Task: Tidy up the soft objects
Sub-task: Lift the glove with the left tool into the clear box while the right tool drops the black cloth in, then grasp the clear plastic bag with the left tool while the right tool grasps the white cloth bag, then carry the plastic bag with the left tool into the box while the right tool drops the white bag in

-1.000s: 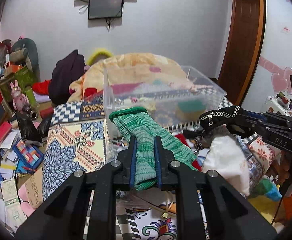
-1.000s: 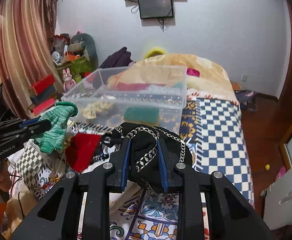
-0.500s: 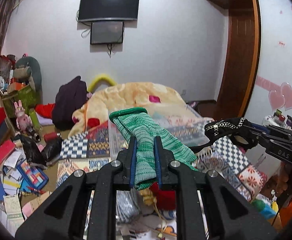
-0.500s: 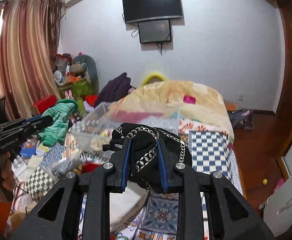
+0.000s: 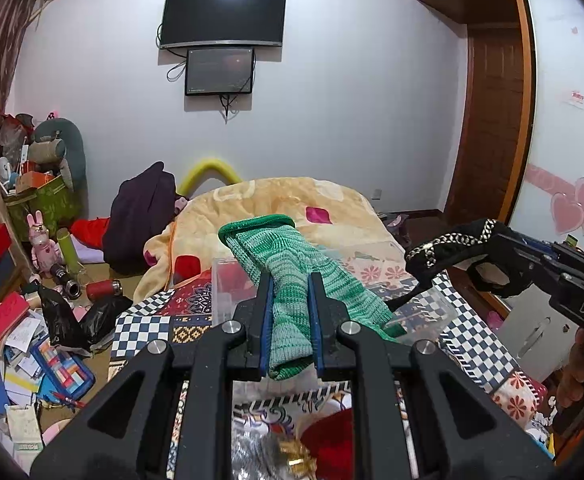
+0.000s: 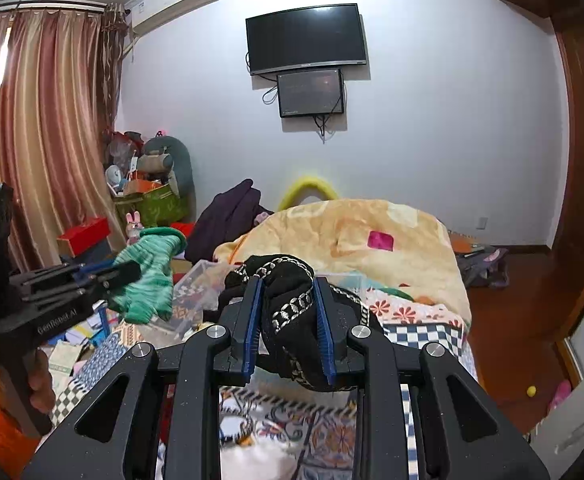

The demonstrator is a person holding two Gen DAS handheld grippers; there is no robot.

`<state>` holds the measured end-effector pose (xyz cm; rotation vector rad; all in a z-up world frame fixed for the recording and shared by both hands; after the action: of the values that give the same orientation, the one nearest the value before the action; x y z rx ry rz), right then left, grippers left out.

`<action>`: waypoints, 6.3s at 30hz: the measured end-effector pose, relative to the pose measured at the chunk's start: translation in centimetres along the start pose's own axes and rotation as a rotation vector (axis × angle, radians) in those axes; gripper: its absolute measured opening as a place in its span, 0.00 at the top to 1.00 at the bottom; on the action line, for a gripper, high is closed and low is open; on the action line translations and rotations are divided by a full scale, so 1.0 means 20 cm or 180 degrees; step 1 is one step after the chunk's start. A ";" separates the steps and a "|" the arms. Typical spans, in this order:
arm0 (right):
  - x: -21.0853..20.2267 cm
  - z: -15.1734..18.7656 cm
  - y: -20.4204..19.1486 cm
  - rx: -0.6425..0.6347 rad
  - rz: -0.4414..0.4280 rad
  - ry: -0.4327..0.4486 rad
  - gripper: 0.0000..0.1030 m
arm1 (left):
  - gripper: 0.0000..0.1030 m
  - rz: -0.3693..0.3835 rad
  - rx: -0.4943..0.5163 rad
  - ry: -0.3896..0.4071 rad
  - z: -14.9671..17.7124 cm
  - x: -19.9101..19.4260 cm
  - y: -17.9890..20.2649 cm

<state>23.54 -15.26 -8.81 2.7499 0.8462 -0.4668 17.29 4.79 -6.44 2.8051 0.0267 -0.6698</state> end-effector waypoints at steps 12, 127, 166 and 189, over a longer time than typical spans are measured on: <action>0.21 0.00 -0.02 -0.0057 0.0023 -0.0200 0.78 | 0.85 -0.0125 0.0031 -0.0321 0.02 0.33 0.04; -0.11 0.34 -0.13 -0.0144 -0.0151 -0.0675 0.78 | 0.79 -0.0189 -0.0251 -0.0297 0.28 -0.28 -0.24; 0.53 0.08 -0.24 -0.0197 -0.0235 -0.0743 0.78 | 0.79 -0.0192 -0.0484 -0.0563 0.10 0.40 -0.19; 0.32 0.08 -0.20 -0.0391 -0.0162 -0.0650 0.55 | 0.66 -0.0177 -0.0473 -0.0530 0.12 0.27 -0.20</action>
<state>25.94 -9.34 -12.99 2.5224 0.8641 -0.6689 20.69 7.91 -11.94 2.6070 0.1186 -0.8746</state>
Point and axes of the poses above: each gripper's, at about its wrist camera, not at the fingertips, and x roughly the way its jaws point, y to its right, z to its underside, the point moved 1 cm from there along x, roughly the way its jaws point, and after that the axes turned 12 degrees about -x, right-handed, at the moved point
